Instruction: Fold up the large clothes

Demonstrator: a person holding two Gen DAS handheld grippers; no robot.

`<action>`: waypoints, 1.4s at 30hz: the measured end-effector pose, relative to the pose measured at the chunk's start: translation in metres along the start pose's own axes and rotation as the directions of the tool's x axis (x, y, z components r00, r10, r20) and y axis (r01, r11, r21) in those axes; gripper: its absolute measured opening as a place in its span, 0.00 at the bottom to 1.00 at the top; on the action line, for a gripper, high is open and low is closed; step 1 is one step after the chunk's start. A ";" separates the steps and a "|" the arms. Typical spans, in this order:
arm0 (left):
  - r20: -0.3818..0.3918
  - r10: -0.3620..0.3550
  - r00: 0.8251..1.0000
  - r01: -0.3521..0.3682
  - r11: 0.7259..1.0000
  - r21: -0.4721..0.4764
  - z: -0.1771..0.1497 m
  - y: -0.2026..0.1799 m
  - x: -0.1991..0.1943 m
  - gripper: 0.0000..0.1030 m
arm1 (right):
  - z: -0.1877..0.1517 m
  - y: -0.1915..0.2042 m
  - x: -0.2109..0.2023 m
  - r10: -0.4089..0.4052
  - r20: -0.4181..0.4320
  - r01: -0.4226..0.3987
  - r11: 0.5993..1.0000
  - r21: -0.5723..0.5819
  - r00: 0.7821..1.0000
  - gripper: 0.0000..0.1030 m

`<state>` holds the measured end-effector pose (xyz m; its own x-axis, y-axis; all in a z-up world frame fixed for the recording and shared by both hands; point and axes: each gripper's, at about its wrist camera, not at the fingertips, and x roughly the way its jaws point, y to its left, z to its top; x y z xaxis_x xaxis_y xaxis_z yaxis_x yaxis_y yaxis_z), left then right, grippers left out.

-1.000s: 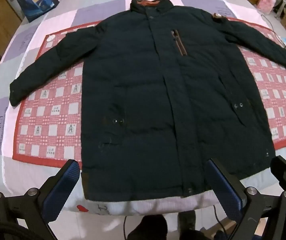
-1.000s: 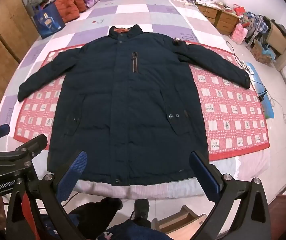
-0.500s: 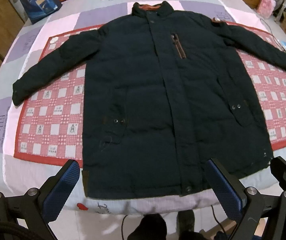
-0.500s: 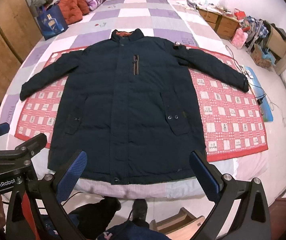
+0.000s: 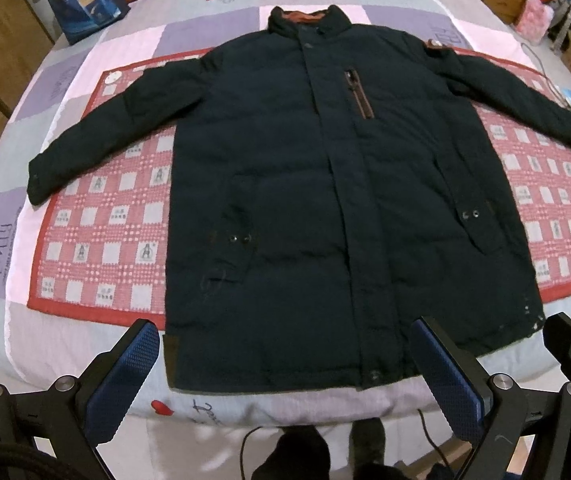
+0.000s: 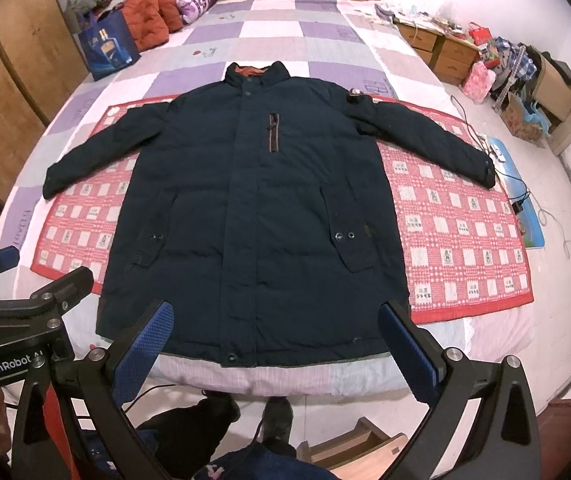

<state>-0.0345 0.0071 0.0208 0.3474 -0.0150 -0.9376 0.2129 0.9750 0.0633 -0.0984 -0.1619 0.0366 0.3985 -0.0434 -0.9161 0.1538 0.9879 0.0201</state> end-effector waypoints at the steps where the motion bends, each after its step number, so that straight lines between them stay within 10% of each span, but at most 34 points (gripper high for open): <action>1: 0.000 0.000 1.000 0.000 1.000 0.001 0.000 0.000 0.000 1.00 | 0.000 0.000 0.000 0.001 0.000 -0.001 1.000 0.000 1.000 1.00; 19: 0.012 -0.009 1.000 0.009 1.000 0.001 0.006 -0.005 0.004 1.00 | 0.001 -0.005 -0.001 -0.010 0.008 0.010 1.000 0.017 1.000 1.00; 42: 0.037 -0.053 0.998 0.053 0.999 -0.004 0.090 0.053 0.040 1.00 | 0.090 0.032 0.020 -0.113 0.073 0.107 0.991 0.079 0.991 1.00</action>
<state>0.0730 0.0380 0.0173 0.3695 -0.0746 -0.9262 0.2274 0.9737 0.0123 -0.0045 -0.1447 0.0552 0.4434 -0.1657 -0.8809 0.2665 0.9627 -0.0470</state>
